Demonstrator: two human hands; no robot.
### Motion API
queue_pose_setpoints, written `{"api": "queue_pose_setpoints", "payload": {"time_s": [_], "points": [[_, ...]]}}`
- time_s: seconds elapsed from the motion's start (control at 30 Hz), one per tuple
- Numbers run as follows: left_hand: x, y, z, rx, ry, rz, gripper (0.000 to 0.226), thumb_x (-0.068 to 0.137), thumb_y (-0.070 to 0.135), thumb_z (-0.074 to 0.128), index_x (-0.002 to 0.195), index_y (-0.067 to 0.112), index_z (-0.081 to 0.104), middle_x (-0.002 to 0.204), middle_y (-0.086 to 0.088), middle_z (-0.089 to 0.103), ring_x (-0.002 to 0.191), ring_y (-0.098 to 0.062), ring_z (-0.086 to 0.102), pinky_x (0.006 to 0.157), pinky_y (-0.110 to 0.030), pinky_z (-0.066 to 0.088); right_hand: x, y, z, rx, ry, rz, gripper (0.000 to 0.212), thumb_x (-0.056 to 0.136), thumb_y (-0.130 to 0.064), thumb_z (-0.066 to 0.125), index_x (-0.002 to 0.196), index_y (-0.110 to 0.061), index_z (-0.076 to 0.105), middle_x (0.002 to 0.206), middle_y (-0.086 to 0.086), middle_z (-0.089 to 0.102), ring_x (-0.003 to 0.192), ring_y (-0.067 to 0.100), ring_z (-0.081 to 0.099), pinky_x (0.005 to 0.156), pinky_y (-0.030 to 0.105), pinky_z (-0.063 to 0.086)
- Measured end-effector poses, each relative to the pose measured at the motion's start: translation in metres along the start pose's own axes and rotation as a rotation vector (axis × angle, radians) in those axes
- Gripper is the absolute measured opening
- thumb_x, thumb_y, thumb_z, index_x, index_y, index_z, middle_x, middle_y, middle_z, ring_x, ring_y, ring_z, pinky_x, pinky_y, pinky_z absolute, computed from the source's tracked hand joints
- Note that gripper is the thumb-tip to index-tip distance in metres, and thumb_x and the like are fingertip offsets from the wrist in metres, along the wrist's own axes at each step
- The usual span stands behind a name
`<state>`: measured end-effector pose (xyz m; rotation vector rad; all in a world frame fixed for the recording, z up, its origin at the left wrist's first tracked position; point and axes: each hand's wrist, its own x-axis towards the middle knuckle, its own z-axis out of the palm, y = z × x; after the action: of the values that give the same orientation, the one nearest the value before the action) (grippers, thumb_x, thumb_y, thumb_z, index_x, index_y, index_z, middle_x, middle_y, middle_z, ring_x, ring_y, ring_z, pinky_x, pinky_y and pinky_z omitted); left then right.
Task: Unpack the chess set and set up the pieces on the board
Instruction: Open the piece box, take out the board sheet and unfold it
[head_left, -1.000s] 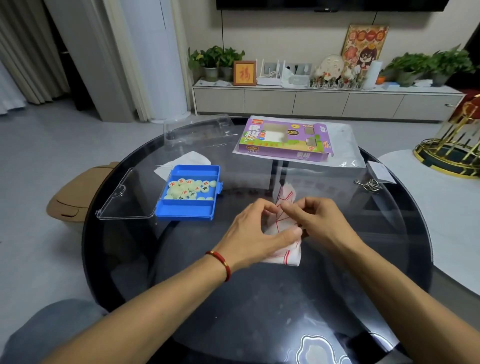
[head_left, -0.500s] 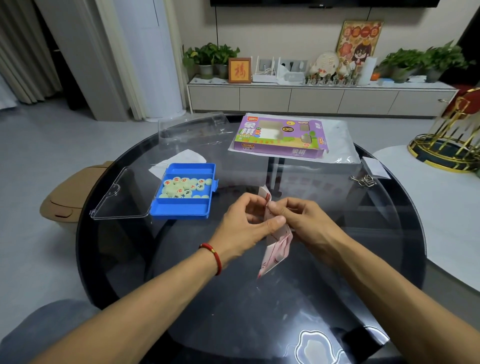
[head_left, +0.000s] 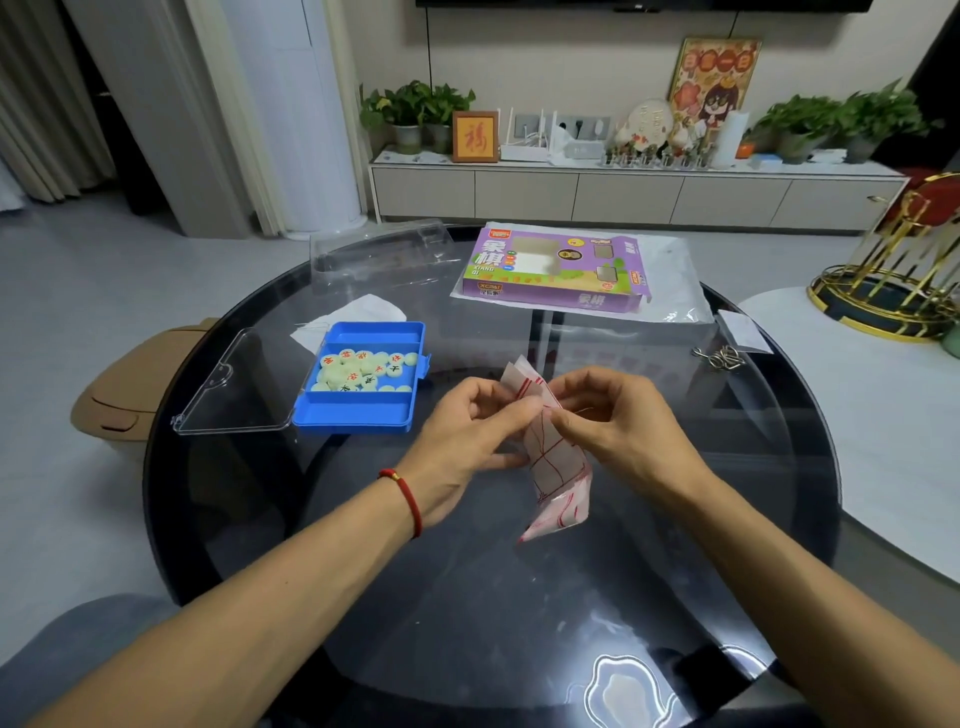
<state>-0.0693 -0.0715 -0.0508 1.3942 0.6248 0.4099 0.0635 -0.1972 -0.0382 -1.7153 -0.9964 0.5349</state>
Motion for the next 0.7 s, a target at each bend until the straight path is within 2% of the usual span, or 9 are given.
{"api": "queue_pose_setpoints", "payload": {"time_s": [0.1, 0.23, 0.37, 0.47, 0.57, 0.7], "points": [[-0.004, 0.003, 0.002, -0.031, -0.024, 0.036, 0.052, 0.077, 0.031, 0.083, 0.117, 0.008, 0.058, 0.114, -0.013, 0.07, 0.105, -0.025, 0.071, 0.083, -0.048, 0.061, -0.001, -0.001, 0.003, 0.017, -0.014, -0.037, 0.015, 0.087, -0.013, 0.078, 0.1, -0.016, 0.073, 0.09, 0.002, 0.077, 0.087, 0.018, 0.075, 0.084, 0.04, 0.062], [0.0, 0.001, 0.004, -0.004, 0.035, 0.019, 0.031, 0.087, 0.015, 0.076, 0.114, 0.008, 0.062, 0.107, -0.012, 0.074, 0.102, -0.026, 0.072, 0.085, -0.051, 0.06, -0.001, -0.002, 0.003, -0.003, -0.007, -0.039, 0.018, 0.086, -0.016, 0.08, 0.102, -0.016, 0.074, 0.091, -0.001, 0.078, 0.088, 0.016, 0.075, 0.084, 0.037, 0.062], [0.008, -0.001, -0.008, -0.024, 0.169, 0.009, 0.015, 0.093, 0.0, 0.062, 0.106, 0.005, 0.067, 0.1, -0.012, 0.077, 0.097, -0.027, 0.074, 0.09, -0.053, 0.058, 0.004, 0.004, -0.008, 0.007, 0.15, 0.068, 0.016, 0.089, -0.013, 0.076, 0.1, -0.025, 0.073, 0.09, -0.006, 0.078, 0.085, 0.009, 0.074, 0.082, 0.035, 0.062], [0.013, 0.003, -0.017, -0.063, 0.238, 0.0, 0.018, 0.093, -0.002, 0.063, 0.11, 0.004, 0.066, 0.103, -0.011, 0.077, 0.095, -0.025, 0.074, 0.088, -0.05, 0.059, 0.006, 0.01, -0.017, 0.075, 0.228, 0.206, 0.01, 0.093, -0.012, 0.071, 0.101, -0.019, 0.072, 0.093, -0.001, 0.079, 0.084, 0.013, 0.076, 0.077, 0.035, 0.063], [0.015, 0.008, -0.022, -0.106, 0.249, -0.009, 0.021, 0.092, 0.0, 0.066, 0.113, 0.003, 0.065, 0.104, -0.01, 0.077, 0.094, -0.023, 0.075, 0.085, -0.045, 0.061, 0.006, 0.012, -0.021, 0.121, 0.246, 0.299, 0.01, 0.092, -0.016, 0.073, 0.102, -0.013, 0.07, 0.095, 0.003, 0.078, 0.079, 0.014, 0.077, 0.065, 0.028, 0.061], [0.015, 0.007, -0.023, -0.081, 0.273, 0.028, 0.019, 0.09, 0.004, 0.071, 0.108, 0.007, 0.067, 0.098, -0.006, 0.078, 0.092, -0.021, 0.075, 0.083, -0.042, 0.061, 0.004, 0.012, -0.021, 0.054, 0.26, 0.308, 0.009, 0.094, -0.022, 0.071, 0.098, -0.014, 0.071, 0.096, 0.001, 0.078, 0.079, 0.016, 0.077, 0.066, 0.032, 0.063]]}}
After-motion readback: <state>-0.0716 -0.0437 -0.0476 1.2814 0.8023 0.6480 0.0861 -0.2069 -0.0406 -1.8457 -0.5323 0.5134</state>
